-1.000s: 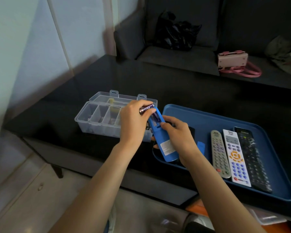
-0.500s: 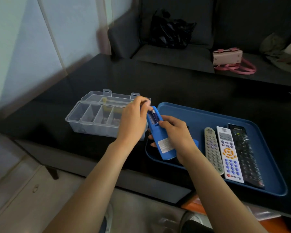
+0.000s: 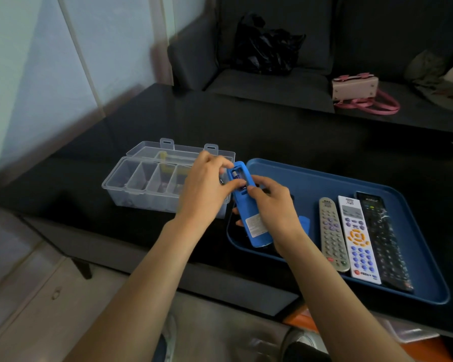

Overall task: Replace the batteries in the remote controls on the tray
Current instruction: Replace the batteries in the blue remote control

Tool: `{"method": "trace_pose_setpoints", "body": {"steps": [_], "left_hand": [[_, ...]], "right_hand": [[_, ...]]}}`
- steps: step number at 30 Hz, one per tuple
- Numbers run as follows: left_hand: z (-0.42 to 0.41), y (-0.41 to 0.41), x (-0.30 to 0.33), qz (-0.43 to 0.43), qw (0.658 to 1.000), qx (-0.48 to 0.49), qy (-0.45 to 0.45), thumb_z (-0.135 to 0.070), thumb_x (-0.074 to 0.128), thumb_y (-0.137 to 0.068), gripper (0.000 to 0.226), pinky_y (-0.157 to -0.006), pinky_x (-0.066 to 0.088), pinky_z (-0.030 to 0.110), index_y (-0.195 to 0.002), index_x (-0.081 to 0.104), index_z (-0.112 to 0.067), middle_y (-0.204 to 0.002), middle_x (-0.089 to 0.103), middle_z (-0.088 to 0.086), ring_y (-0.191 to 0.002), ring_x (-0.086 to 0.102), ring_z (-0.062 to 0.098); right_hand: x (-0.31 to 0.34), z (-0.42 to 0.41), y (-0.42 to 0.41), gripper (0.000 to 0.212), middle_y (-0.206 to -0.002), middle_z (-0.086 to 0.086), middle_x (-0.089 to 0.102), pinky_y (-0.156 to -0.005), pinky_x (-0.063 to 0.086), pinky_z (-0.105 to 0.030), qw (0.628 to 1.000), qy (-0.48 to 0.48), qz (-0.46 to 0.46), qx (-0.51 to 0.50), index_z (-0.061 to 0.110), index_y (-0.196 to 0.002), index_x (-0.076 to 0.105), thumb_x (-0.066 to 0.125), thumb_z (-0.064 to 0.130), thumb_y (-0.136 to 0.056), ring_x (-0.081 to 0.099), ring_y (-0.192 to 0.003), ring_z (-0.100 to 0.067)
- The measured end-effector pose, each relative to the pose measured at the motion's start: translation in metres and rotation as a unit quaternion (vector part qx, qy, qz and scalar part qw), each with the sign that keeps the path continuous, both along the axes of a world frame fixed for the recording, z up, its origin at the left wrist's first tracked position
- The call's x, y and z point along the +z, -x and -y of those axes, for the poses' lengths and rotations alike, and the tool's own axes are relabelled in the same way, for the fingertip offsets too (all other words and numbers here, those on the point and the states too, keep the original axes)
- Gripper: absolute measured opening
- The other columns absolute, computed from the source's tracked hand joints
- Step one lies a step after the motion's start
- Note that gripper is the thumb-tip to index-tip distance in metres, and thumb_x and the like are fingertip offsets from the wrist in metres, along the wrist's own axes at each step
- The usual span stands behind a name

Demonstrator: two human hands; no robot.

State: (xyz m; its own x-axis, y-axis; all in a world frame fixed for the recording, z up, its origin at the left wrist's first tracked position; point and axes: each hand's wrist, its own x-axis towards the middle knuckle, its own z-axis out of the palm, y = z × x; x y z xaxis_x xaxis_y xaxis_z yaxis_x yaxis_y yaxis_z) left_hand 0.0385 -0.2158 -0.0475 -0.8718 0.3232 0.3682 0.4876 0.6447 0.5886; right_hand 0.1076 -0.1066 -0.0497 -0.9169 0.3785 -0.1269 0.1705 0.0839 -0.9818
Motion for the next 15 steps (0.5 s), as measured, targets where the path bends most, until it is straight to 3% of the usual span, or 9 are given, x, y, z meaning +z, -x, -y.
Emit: {"method": "trace_pose_setpoints", "body": {"steps": [6, 11, 15], "left_hand": [[-0.0033, -0.0022, -0.0026, 0.007, 0.999, 0.004, -0.038, -0.036, 0.075, -0.071, 0.038, -0.069, 0.038, 0.018, -0.101, 0.067, -0.014, -0.097, 0.053, 0.000, -0.080, 0.049, 0.003], [-0.0061, 0.0006, -0.0061, 0.078, 0.991, -0.019, -0.105, -0.031, 0.073, -0.076, 0.025, -0.061, 0.034, 0.007, -0.095, 0.061, -0.020, -0.093, 0.057, -0.001, -0.080, 0.049, 0.003], [-0.0066, 0.0024, -0.0070, 0.062, 0.990, -0.041, -0.118, -0.025, 0.071, -0.079, 0.017, -0.065, 0.035, 0.002, -0.091, 0.060, -0.021, -0.095, 0.056, -0.005, -0.080, 0.048, -0.002]], "right_hand": [[-0.0047, 0.0013, 0.0000, 0.029, -0.091, -0.002, 0.067, -0.069, 0.059, -0.047, 0.998, -0.065, -0.006, -0.010, 0.018, -0.127, 0.053, 0.049, 0.022, -0.098, 0.072, -0.075, -0.021], [-0.0045, 0.0002, -0.0007, 0.028, -0.093, -0.003, 0.067, -0.069, 0.060, -0.047, 0.999, -0.049, -0.008, -0.014, 0.020, -0.126, 0.053, 0.048, 0.021, -0.098, 0.071, -0.075, -0.022], [-0.0038, -0.0014, -0.0003, 0.026, -0.088, -0.003, 0.068, -0.067, 0.060, -0.046, 0.999, -0.034, -0.005, -0.018, 0.019, -0.124, 0.055, 0.048, 0.018, -0.098, 0.072, -0.072, -0.022]]}}
